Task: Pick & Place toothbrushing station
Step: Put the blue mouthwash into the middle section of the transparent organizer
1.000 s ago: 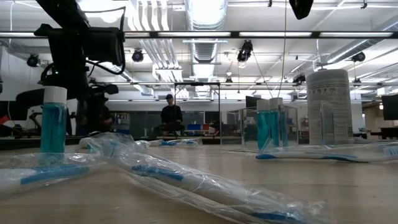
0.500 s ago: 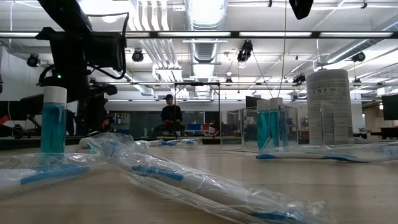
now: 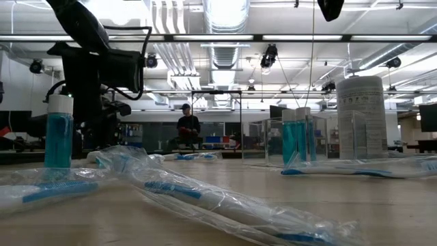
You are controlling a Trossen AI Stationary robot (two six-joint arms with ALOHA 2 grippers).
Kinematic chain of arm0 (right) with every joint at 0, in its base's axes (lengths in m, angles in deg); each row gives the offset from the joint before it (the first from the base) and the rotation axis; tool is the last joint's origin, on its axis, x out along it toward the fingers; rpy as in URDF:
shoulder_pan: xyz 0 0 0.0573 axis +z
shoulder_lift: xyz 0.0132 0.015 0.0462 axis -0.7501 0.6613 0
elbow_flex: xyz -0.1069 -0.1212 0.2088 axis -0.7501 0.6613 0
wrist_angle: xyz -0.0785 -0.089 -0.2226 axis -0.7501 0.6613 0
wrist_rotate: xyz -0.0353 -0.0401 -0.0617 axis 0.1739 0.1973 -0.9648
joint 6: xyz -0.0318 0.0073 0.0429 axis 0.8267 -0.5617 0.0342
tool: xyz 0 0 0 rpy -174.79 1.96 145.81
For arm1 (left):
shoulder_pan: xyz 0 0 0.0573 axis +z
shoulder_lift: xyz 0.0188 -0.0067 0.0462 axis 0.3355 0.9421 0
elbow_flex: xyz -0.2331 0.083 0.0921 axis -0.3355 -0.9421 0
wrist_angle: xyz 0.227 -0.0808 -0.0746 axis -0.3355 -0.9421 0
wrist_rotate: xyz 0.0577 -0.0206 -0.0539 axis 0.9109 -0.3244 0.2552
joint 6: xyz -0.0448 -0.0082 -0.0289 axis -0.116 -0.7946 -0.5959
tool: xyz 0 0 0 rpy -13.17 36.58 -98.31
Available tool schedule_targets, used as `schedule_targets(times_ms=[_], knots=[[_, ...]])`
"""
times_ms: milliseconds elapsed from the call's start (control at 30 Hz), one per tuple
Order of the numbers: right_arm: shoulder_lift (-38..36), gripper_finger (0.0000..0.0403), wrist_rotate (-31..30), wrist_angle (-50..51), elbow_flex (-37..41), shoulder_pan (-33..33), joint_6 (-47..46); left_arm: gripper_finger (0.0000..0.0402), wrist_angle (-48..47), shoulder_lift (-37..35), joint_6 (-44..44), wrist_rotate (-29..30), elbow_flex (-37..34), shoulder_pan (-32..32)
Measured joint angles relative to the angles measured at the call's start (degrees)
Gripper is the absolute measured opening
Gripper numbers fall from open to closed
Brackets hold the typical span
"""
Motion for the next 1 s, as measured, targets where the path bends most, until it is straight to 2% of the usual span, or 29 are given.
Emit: schedule_targets(times_ms=[333, 1000], knots=[[0.00, 0.0068, -0.02, 0.00, 0.00, 0.00, -0.01, 0.0248, 0.08, 1.89, 0.12, -0.01, 0.00, 0.10], [0.00, 0.0068, -0.02, 0.00, -0.02, -0.01, -0.01, 0.0183, 0.29, 4.35, 0.25, -0.06, 0.00, 0.44]])
